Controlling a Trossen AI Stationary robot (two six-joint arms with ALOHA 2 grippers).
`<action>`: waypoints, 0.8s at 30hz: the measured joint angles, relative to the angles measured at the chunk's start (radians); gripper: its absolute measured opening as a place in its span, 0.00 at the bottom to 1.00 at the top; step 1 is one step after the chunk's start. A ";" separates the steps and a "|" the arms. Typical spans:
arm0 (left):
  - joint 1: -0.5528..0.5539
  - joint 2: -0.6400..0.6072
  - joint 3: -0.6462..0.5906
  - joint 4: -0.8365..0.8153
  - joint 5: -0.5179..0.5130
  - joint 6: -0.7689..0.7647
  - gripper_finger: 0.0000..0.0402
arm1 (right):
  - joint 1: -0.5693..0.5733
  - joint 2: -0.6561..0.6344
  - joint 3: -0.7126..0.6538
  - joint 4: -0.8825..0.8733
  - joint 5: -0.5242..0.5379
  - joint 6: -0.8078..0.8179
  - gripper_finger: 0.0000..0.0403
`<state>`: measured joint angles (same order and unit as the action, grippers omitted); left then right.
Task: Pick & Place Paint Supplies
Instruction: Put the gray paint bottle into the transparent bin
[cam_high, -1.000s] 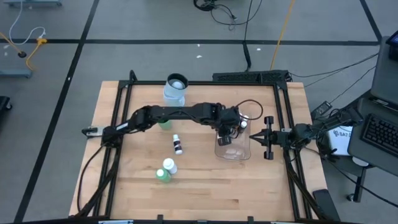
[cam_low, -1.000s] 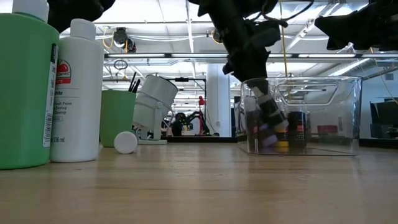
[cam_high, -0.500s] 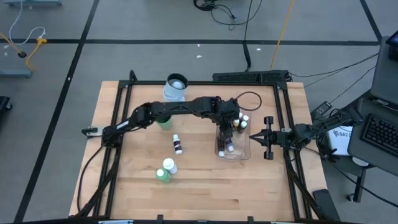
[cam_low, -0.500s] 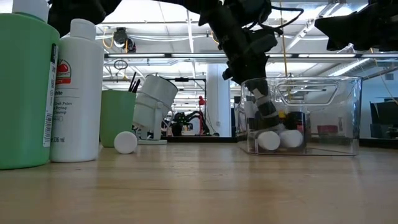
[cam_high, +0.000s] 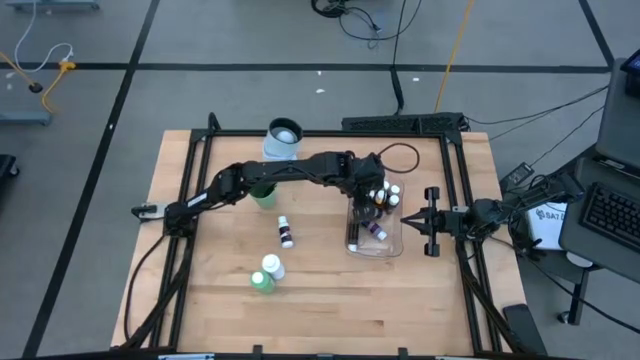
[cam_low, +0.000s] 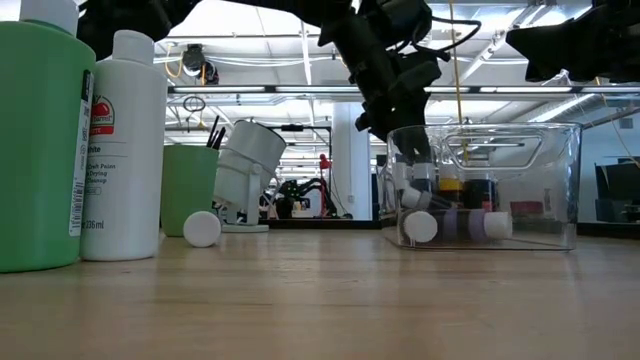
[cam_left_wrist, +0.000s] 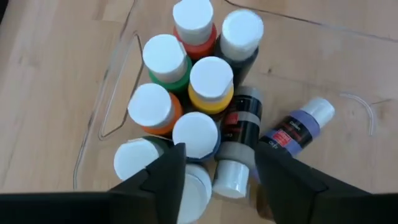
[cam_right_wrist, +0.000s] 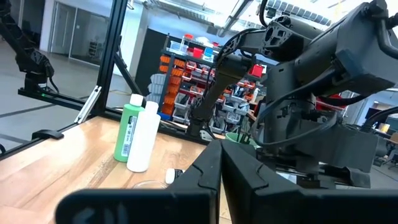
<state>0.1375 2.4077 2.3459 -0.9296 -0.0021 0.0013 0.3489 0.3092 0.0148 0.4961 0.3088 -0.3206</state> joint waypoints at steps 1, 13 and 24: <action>0.000 0.000 0.000 0.005 0.000 0.000 0.51 | 0.000 0.000 0.000 0.000 0.000 0.000 0.01; -0.085 -0.259 0.000 -0.364 -0.069 -0.132 0.52 | 0.000 0.000 0.000 -0.016 0.000 -0.005 0.01; -0.502 -0.789 -0.239 -0.543 -0.543 -0.468 0.03 | 0.000 0.000 0.000 -0.018 0.000 0.053 0.01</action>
<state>-0.3644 1.6190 2.1073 -1.4725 -0.5449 -0.4671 0.3489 0.3088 0.0151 0.4781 0.3088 -0.2678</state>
